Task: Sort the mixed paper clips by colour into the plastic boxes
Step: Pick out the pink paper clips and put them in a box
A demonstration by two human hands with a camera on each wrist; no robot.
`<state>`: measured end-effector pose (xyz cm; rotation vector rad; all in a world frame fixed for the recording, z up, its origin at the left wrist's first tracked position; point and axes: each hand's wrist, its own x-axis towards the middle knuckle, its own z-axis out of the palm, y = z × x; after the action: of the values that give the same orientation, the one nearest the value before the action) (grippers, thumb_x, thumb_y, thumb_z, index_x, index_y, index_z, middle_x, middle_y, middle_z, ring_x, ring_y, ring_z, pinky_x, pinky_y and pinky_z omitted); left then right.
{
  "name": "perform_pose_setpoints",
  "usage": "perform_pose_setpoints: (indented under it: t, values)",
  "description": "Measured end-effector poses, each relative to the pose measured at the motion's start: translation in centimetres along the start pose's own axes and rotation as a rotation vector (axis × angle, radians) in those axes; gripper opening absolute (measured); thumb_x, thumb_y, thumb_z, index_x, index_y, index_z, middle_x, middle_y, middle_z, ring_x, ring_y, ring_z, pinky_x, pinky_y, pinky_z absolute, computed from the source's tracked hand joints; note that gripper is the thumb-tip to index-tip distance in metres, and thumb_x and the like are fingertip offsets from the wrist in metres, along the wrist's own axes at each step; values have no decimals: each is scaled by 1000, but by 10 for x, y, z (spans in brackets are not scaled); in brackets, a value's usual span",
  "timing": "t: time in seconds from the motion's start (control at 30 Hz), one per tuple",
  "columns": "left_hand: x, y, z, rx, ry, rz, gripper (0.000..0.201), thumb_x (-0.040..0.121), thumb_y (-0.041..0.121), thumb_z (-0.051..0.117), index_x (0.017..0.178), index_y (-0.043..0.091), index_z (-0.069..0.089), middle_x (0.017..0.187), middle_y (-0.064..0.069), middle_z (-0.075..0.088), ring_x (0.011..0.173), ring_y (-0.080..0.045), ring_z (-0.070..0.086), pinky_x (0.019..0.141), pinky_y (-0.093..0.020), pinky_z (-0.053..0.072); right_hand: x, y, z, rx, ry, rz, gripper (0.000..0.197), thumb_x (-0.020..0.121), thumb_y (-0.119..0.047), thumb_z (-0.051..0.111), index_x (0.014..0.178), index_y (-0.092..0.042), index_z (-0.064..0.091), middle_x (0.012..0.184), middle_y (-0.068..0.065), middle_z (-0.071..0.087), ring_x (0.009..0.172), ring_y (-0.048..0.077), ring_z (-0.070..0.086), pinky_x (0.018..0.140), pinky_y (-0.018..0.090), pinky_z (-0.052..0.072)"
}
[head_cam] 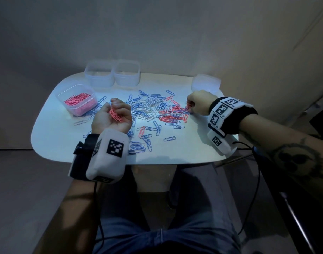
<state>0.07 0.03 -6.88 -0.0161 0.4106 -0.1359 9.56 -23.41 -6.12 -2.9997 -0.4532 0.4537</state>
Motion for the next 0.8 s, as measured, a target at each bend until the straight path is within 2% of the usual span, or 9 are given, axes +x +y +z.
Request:
perform_pose_setpoints:
  t: [0.07, 0.13, 0.2, 0.23, 0.3, 0.4, 0.53, 0.67, 0.8]
  values:
    - [-1, -1, 1, -21, 1, 16, 57, 101, 28, 33, 57, -1, 55, 48, -7, 54, 36, -18, 54, 31, -18, 42, -2, -1, -1, 18, -19, 16, 19, 88, -14, 60, 104, -3, 62, 112, 14, 63, 98, 27, 54, 74, 27, 35]
    - [-4, -6, 2, -33, 3, 43, 53, 100, 31, 32, 66, -1, 56, 53, -9, 58, 40, -21, 59, 34, -21, 46, -3, -1, -1, 27, -46, 19, 20, 90, -14, 58, 104, 0, 62, 112, 15, 63, 102, 29, 55, 72, 26, 33]
    - [-6, -14, 2, -2, 3, 82, 55, 101, 32, 28, 69, -1, 58, 56, -11, 61, 45, -23, 63, 37, -25, 50, -5, 2, -2, 23, -69, 21, 14, 91, -15, 55, 85, -4, 60, 102, 16, 60, 96, 29, 53, 63, 25, 33]
    - [-7, -18, 1, 28, 12, 106, 58, 102, 32, 25, 69, -2, 59, 57, -12, 63, 47, -23, 65, 39, -27, 52, -7, 4, -3, 30, -79, 32, 22, 92, -16, 54, 71, -9, 53, 94, 14, 56, 89, 26, 50, 56, 25, 30]
    - [-8, -27, -2, 94, 29, 132, 60, 102, 32, 22, 71, -2, 60, 60, -13, 66, 52, -24, 68, 44, -30, 55, -10, 7, -7, 84, -99, 57, 35, 94, -16, 50, 61, -16, 37, 81, 8, 50, 78, 21, 44, 52, 18, 26]
    - [-8, -36, -7, 150, 36, 97, 66, 102, 35, 18, 70, -2, 62, 66, -15, 69, 58, -24, 70, 49, -32, 57, -14, 14, -11, 252, -131, 93, 34, 95, -15, 48, 62, -14, 38, 67, 3, 43, 58, 17, 41, 51, 19, 31]
    - [-5, -48, -10, 220, 51, 65, 66, 102, 38, 15, 74, 0, 62, 72, -15, 70, 63, -26, 71, 54, -34, 57, -18, 18, -18, 524, -155, 45, 20, 93, -15, 54, 73, -14, 50, 72, 1, 52, 68, 14, 48, 54, 20, 39]
    - [-2, -56, -11, 255, 56, 45, 75, 102, 39, 15, 68, -3, 67, 75, -16, 71, 66, -27, 72, 55, -36, 57, -29, 5, -27, 740, -160, -49, 19, 90, -11, 58, 73, -18, 54, 73, -3, 57, 65, 3, 53, 52, 16, 37]
    - [-2, -68, -6, 332, 75, 50, 59, 102, 38, 13, 89, 2, 58, 91, -15, 66, 103, -24, 62, 80, -41, 50, -49, -35, -32, 962, -192, -201, 15, 87, -6, 60, 77, -17, 58, 66, -4, 58, 53, -1, 54, 42, 10, 34]
